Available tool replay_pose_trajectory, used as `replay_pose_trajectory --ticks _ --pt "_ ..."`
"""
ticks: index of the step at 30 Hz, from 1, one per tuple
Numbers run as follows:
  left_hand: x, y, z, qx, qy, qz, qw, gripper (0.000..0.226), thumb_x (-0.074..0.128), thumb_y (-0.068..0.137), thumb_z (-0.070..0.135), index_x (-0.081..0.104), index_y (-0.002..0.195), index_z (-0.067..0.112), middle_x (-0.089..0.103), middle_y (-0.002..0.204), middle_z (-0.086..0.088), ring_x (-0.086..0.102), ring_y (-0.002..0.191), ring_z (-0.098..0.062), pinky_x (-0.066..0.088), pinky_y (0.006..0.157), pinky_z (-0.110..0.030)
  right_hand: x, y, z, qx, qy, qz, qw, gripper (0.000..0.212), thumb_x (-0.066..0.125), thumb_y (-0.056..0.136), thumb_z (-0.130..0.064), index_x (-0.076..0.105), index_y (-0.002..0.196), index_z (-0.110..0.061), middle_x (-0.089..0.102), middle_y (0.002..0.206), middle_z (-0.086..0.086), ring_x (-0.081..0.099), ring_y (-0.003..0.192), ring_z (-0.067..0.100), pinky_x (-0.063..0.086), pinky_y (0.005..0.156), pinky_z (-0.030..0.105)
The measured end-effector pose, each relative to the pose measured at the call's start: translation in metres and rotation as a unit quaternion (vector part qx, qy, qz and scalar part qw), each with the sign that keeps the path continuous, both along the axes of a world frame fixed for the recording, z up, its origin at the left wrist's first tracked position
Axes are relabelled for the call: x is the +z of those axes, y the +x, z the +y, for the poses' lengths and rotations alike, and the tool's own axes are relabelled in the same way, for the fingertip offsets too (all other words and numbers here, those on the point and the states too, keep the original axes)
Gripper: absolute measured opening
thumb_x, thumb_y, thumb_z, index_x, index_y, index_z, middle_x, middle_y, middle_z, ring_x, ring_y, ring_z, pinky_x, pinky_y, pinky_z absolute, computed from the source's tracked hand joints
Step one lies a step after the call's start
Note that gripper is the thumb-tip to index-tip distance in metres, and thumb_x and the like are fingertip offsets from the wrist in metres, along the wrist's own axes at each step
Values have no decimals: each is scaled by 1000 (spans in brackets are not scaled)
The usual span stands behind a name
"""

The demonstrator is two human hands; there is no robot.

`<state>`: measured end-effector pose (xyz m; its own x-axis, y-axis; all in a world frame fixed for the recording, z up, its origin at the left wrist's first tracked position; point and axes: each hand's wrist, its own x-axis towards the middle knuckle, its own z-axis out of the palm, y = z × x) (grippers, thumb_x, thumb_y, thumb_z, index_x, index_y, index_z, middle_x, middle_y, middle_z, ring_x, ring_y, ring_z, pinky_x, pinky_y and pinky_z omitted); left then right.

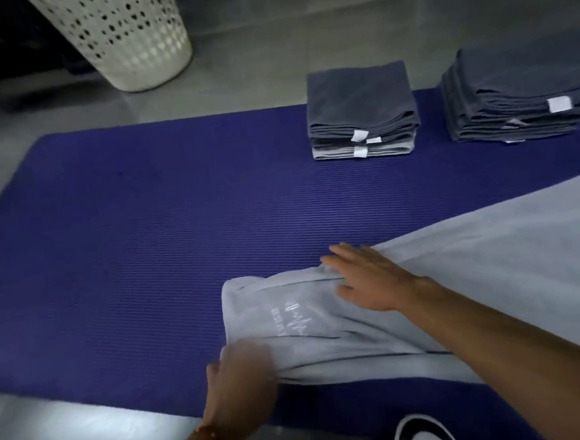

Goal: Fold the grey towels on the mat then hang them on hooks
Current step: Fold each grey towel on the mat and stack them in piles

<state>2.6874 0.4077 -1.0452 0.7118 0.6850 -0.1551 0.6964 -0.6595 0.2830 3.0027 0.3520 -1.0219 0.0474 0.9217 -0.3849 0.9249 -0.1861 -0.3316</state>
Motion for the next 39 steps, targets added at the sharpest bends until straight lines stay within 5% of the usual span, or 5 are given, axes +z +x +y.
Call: replay_pose_trajectory --ticks 8,17,24,30,39 --pt "-1 -44 8 86 -75 -56 992 48 48 69 30 63 114 27 42 115 9 46 96 -13 45 86 -26 -3 -43 30 201 89 -65 973 55 19 101 -48 53 69 -19 62 71 -1 59 69 25 47 77 39" --pt "16 -62 15 310 -267 -118 905 30 72 90 35 56 115 30 69 89 8 65 82 -4 49 75 -16 -14 -78 139 95 7 130 987 57 59 98 -29 37 150 -40 50 123 -9 52 94 6 47 87 35" --pt "3 -48 11 308 -237 -70 919 15 74 81 30 59 77 29 61 65 13 57 63 -2 40 61 -15 -13 -84 160 279 -40 18 959 29 57 90 -59 52 91 -30 45 100 -11 54 86 15 42 71 37" --pt "6 -62 25 396 -415 -221 789 19 76 87 12 70 71 17 70 71 -2 61 63 -13 51 60 -26 63 -52 205 196 8 95 976 12 67 76 -31 58 72 -24 67 103 -18 59 87 -4 50 78 23" --pt "30 -46 66 422 -422 -362 716 10 62 96 4 63 99 -5 70 77 -27 65 68 -28 53 57 -29 120 -13 325 253 153 -255 921 19 60 83 -36 53 84 -18 56 72 4 54 70 32 39 58 35"
